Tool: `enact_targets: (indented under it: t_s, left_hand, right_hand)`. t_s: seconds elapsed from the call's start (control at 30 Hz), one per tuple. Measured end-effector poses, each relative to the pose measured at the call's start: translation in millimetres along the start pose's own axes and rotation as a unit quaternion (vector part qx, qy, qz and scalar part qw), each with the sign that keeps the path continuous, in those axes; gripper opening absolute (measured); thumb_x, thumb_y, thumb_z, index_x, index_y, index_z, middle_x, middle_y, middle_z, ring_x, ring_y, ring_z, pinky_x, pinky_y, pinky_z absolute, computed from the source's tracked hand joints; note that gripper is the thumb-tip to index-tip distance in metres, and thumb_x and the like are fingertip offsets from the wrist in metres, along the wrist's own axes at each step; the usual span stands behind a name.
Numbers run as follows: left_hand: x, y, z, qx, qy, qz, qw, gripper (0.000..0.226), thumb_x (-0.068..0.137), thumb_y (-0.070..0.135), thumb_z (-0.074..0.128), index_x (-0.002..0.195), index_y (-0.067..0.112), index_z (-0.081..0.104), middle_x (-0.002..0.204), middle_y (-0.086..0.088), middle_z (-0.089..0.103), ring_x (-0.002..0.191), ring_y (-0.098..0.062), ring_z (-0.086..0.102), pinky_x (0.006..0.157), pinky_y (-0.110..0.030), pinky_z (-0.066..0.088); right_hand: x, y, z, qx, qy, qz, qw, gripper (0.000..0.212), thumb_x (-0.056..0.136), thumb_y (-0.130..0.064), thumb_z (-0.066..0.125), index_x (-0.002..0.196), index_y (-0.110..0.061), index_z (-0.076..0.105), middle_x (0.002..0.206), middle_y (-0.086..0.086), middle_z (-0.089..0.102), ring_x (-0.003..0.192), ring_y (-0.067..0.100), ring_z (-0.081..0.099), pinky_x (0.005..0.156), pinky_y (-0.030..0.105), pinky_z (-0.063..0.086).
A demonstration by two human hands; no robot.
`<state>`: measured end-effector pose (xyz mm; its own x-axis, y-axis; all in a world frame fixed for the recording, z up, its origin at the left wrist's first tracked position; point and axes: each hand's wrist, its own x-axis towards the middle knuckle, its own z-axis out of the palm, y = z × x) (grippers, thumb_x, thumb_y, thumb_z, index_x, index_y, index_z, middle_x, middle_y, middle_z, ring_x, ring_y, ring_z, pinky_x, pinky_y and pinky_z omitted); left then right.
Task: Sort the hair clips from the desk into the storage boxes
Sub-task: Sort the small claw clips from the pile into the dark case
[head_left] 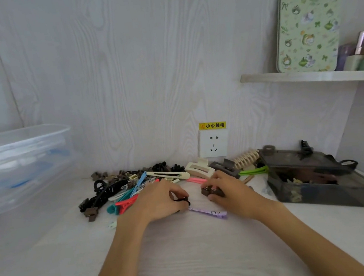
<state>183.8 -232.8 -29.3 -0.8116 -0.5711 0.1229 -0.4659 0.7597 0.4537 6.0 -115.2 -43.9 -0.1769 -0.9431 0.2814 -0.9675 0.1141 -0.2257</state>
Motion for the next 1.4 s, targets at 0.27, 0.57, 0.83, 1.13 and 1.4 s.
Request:
enact_targets:
  t_s: [0.27,0.57,0.83,1.13,1.4]
  left_hand:
    - [5,11,12,0.077,0.064,0.016,0.995,0.026,0.081,0.047,0.062,0.105,0.037,0.064,0.087,0.020,0.061,0.081,-0.002,0.057,0.075,-0.023,0.045]
    - [1,23,20,0.086,0.115,0.059,0.988,0.023,0.085,0.041,0.060,0.108,0.036,0.064,0.079,0.022,0.053,0.077,-0.003,0.052,0.067,-0.023,0.034]
    - [0,22,22,0.058,0.112,0.062,0.990,0.025,0.086,0.033,0.061,0.111,0.035,0.064,0.091,0.018,0.064,0.079,0.001,0.054,0.069,-0.019,0.037]
    - [-13,-6,-7,0.047,0.271,0.023,0.961,0.022,0.087,0.028,0.060,0.108,0.031,0.068,0.102,0.012,0.070,0.093,-0.010,0.063,0.083,-0.026,0.044]
    - [-36,-75,-29,0.052,0.323,-0.159,0.932,0.023,0.091,0.030,0.051,0.106,0.026,0.068,0.110,0.001,0.067,0.103,-0.021,0.057,0.080,-0.034,0.046]
  right_hand:
    - [-9,-6,11,0.018,0.049,-0.023,0.998,0.032,0.094,-0.020,0.050,0.125,-0.024,0.055,0.121,0.000,0.054,0.112,0.017,0.049,0.093,0.027,0.042]
    - [-37,7,-24,0.089,0.247,0.025,0.965,0.023,0.089,-0.007,0.056,0.104,-0.018,0.070,0.098,0.001,0.058,0.080,0.013,0.056,0.072,0.028,0.050]
    - [-75,82,-83,0.025,0.193,0.221,0.956,0.028,0.088,-0.018,0.060,0.116,-0.017,0.061,0.111,0.005,0.055,0.105,0.022,0.055,0.095,0.031,0.045]
    - [-43,23,-63,-0.053,0.104,0.116,0.986,0.025,0.090,-0.025,0.056,0.113,-0.027,0.064,0.116,-0.004,0.061,0.106,0.015,0.055,0.092,0.030,0.044]
    - [15,-98,13,0.032,0.041,-0.072,0.996,0.043,0.094,-0.039,0.046,0.136,-0.033,0.041,0.141,-0.012,0.042,0.132,0.008,0.034,0.109,0.025,0.024]
